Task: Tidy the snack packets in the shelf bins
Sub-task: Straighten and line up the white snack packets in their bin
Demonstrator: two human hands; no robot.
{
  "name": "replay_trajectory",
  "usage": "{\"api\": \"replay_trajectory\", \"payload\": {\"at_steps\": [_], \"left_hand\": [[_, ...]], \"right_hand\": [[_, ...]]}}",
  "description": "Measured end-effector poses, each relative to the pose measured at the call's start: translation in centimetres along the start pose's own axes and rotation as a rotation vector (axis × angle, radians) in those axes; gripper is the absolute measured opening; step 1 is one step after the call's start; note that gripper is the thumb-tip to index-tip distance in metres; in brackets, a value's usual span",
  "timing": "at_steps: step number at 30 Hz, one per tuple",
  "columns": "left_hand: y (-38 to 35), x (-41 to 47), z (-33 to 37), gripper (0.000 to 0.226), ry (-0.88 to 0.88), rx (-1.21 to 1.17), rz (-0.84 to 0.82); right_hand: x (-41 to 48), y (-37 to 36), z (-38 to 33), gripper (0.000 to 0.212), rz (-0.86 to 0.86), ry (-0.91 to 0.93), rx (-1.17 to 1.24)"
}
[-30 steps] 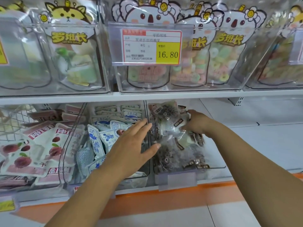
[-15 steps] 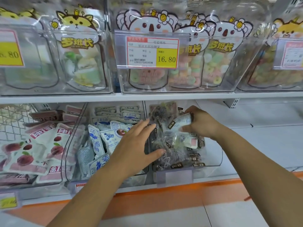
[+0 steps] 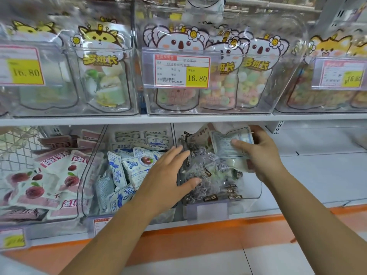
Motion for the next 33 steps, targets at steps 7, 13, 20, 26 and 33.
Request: {"api": "replay_trajectory", "payload": {"at_steps": [7,13,20,26,33], "left_hand": [[0.8,-0.5,1.3,0.079,-0.023,-0.052,0.042],[1.4,-1.2,3.0,0.082,-0.002,-0.226,0.066],[1.6,-1.7,2.8,0.088,0.042,-0.255,0.029],[1.9,-1.8,3.9,0.055,-0.009,-0.608,-0.001],[2.5,-2.2,1.4,0.016,0.188,-0.81,0.219]], "right_hand": [[-4.5,0.8,-2.3,0.028,0.092,0.108,0.203],[-6.0,0.6,-2.6,0.028,0.067,0.099,0.387],[-6.1,-0.6,-1.9,0.032,-0.045,-0.059,0.58],[-7.0,-3.1,-0.9,0.045,-0.209,-0.136,0.657],[-7.1,-6.9,-1.2,0.031,-0.19,-0.087,0.225]]}}
Point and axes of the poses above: each hand's wrist, its own x-axis towards the middle knuckle, its own y-axis out of the back of the hand, z = x × y, the point moved 3 cm from there along x, towards the middle knuckle, and after that the axes turned 5 degrees about -z, right-handed, at the moved point
